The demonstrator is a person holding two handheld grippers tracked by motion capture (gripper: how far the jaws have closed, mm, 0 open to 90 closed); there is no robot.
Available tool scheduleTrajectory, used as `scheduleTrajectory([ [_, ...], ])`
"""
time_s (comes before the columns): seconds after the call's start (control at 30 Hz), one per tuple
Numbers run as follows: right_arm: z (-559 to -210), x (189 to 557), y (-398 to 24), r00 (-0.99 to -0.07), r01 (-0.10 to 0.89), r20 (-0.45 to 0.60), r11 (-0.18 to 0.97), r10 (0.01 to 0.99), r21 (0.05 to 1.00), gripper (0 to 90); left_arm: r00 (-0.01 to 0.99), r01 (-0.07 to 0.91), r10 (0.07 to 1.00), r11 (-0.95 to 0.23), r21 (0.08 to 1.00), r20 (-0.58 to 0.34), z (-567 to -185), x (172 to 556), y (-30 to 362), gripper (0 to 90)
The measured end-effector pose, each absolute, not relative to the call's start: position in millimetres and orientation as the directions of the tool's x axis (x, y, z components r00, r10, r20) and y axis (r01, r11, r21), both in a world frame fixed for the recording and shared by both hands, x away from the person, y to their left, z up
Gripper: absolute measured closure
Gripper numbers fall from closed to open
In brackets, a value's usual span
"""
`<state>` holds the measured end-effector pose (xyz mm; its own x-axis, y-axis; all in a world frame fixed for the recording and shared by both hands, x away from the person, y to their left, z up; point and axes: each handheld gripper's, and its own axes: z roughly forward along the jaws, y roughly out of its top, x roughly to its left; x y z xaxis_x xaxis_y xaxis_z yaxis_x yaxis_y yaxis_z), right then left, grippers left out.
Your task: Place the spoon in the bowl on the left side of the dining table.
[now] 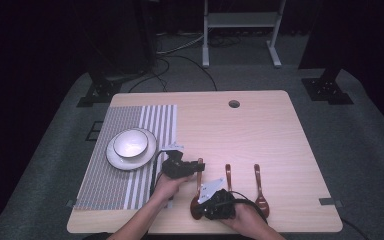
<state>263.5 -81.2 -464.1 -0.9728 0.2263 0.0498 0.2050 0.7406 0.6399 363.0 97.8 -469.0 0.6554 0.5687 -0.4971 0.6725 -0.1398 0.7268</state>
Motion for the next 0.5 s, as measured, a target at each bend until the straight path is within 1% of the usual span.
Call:
scheduleTrajectory([
  [0.07, -464.2, 263.0, -81.7, -0.973, 0.204, 0.047, 0.739, 0.227, 0.643, 83.4, 0.648, 0.677, 0.553, -0.106, 0.728, -0.523, -470.4, 362.8, 100.5, 73.0],
  [0.23, -464.7, 261.8, -83.1, -0.972, 0.204, 0.043, 0.733, 0.233, 0.649, 83.1, 0.642, 0.683, 0.532, -0.072, 0.727, -0.551, -470.5, 361.2, 102.1, 75.8],
  [0.3, -464.7, 262.0, -83.8, -0.972, 0.205, 0.051, 0.730, 0.228, 0.652, 80.3, 0.636, 0.691, 0.514, -0.050, 0.721, -0.575, -469.9, 360.3, 102.8, 77.3],
  [0.5, -464.8, 263.8, -90.4, -0.969, 0.233, 0.100, 0.713, 0.224, 0.661, 66.3, 0.613, 0.718, 0.448, 0.027, 0.695, -0.651, -466.1, 359.6, 110.1, 82.3],
])
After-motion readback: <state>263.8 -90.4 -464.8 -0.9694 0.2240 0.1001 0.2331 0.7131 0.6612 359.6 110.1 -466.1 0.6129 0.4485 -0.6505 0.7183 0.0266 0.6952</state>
